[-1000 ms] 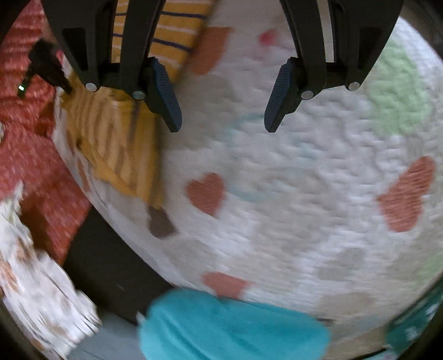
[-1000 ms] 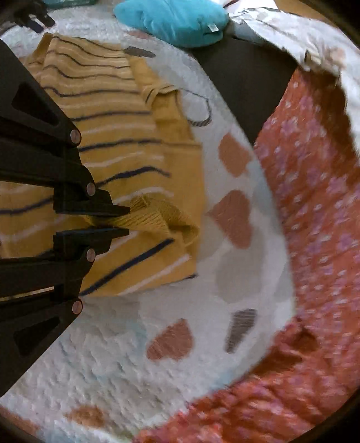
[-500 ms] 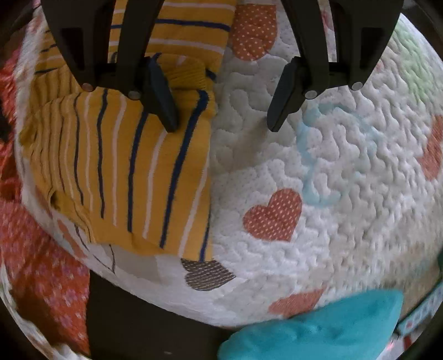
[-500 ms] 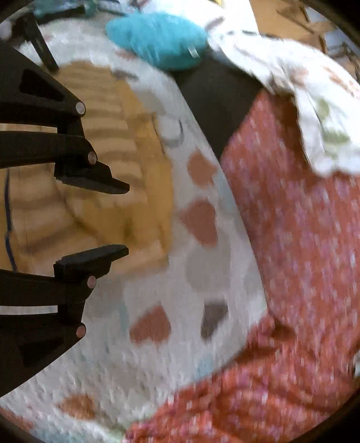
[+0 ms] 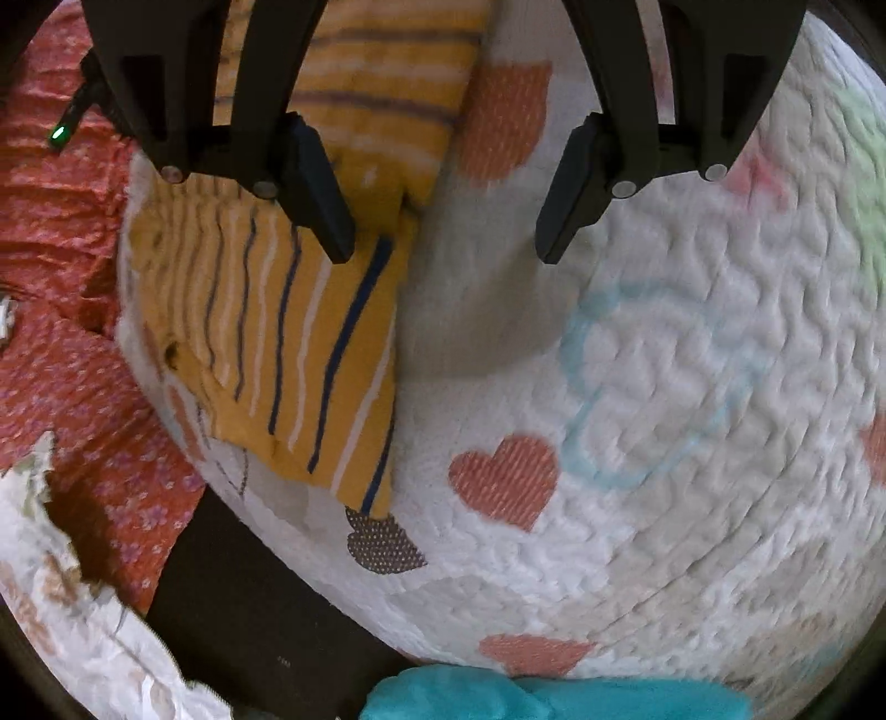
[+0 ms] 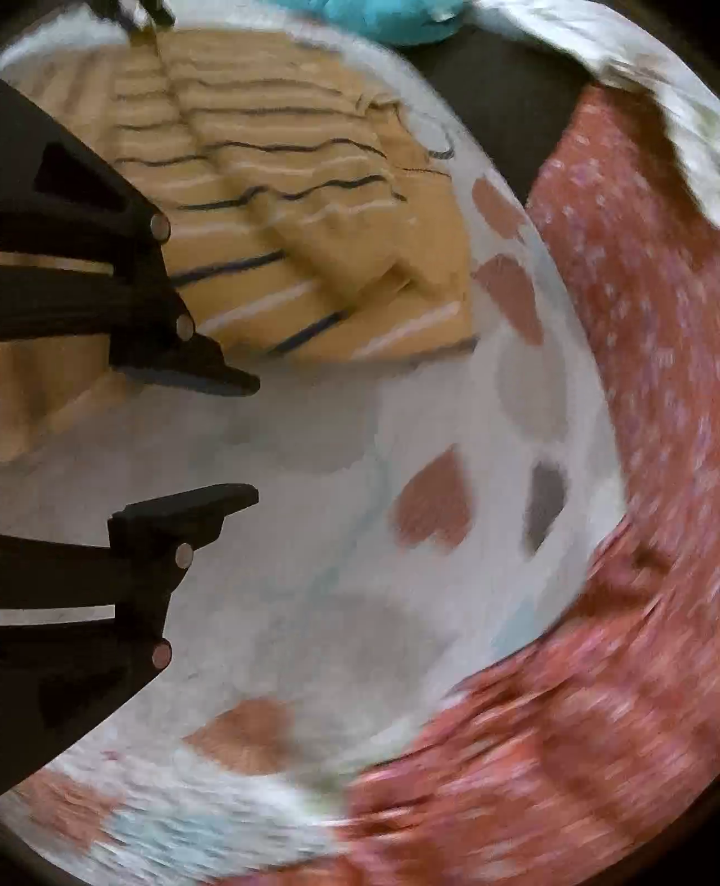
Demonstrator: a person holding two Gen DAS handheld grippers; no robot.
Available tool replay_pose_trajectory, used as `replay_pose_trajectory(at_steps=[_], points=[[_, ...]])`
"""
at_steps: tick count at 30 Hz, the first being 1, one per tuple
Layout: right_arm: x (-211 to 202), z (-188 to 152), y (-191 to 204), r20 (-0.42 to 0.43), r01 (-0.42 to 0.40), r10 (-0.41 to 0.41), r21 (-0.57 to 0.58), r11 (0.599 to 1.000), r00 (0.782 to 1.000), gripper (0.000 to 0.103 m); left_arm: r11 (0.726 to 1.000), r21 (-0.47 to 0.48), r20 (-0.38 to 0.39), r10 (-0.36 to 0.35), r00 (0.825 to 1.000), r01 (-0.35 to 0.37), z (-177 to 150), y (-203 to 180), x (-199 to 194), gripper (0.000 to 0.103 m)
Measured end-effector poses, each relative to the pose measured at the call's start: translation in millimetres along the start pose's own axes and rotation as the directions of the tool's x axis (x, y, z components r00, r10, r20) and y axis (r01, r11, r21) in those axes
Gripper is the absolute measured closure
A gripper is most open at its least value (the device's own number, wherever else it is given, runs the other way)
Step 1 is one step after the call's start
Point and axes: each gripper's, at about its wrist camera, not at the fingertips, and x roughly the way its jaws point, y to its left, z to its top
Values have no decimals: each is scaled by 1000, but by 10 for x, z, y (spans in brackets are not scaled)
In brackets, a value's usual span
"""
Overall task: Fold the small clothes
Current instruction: 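Grasp the hem with both grippers and lift it toward the collar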
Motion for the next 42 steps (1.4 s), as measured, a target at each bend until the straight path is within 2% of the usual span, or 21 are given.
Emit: replay_pose_trajectory(at_steps=[2, 4, 6, 9, 11, 14, 17, 22, 25, 27, 30, 31, 32, 33, 34, 35, 36, 37, 40, 42], points=[[-143, -267, -270, -43, -94, 98, 86, 992, 994, 57, 999, -27, -37, -47, 998, 46, -196, 105, -85, 35], [-217, -531, -408, -85, -192, 206, 145, 971, 975, 51, 997, -29, -57, -73, 996, 71, -359, 150, -134, 35], [-257, -903, -486, -150, -279, 311, 202, 939, 938, 49, 998, 7, -57, -62, 996, 62, -570, 159, -186, 35], [-410, -1259, -494, -159, -368, 402, 205, 907, 902, 48, 997, 65, -47, -42, 998, 45, -949, 147, -268, 35], [-447, -1435, -491, -211, -431, 479, 234, 871, 852, 47, 995, 95, -54, -33, 998, 38, -1182, 144, -327, 35], [-455, -1678, -473, -274, -483, 547, 269, 833, 791, 47, 991, 133, -62, 4, 998, 4, -1510, 119, -368, 35], [-510, -1868, -461, -285, -505, 566, 262, 822, 774, 47, 990, 140, -85, 28, 996, -16, -1786, 107, -391, 34], [-451, -2113, -529, -284, -545, 642, 352, 761, 712, 47, 989, 141, -136, 56, 989, -36, -2101, 84, -351, 27], [-431, -2227, -573, -282, -558, 674, 394, 730, 683, 47, 992, 127, -203, 36, 979, -10, -2273, 68, -269, 19], [-434, -2277, -575, -289, -562, 681, 399, 725, 673, 47, 989, 146, -241, 46, 969, -11, -2394, 21, -210, 19], [-491, -2341, -530, -308, -564, 665, 361, 743, 680, 47, 982, 186, -275, 62, 959, -10, -2494, -48, -176, 18], [-506, -2360, -494, -320, -563, 657, 342, 752, 683, 47, 980, 196, -287, 71, 955, -14, -2516, -64, -174, 28], [-511, -2392, -446, -341, -564, 651, 326, 759, 679, 47, 979, 201, -291, 84, 953, -25, -2524, -71, -178, 51], [-509, -2428, -425, -363, -564, 644, 312, 765, 673, 47, 981, 191, -306, 86, 948, -27, -2533, -52, -191, 62], [-515, -2480, -377, -389, -561, 632, 292, 775, 671, 47, 986, 165, -318, 65, 946, -13, -2529, -12, -218, 82], [-532, -2537, -337, -415, -556, 613, 263, 788, 673, 54, 993, 117, -335, 7, 942, 34, -2522, 41, -251, 95], [-549, -2558, -274, -428, -549, 591, 233, 803, 684, 65, 995, 58, -345, -56, 937, 81, -2506, 102, -299, 95], [-573, -2559, -224, -435, -545, 572, 199, 815, 696, 89, 995, 34, -333, -74, 940, 91, -2488, 136, -360, 95], [-757, -2466, -157, -384, -575, 572, 120, 809, 724, 90, 993, 12, -301, -110, 947, 120, -2438, 140, -586, 95], [-914, -2343, -141, -340, -607, 600, 100, 789, 724, 90, 988, 12, -268, -143, 953, 152, -2354, 82, -777, 95]])
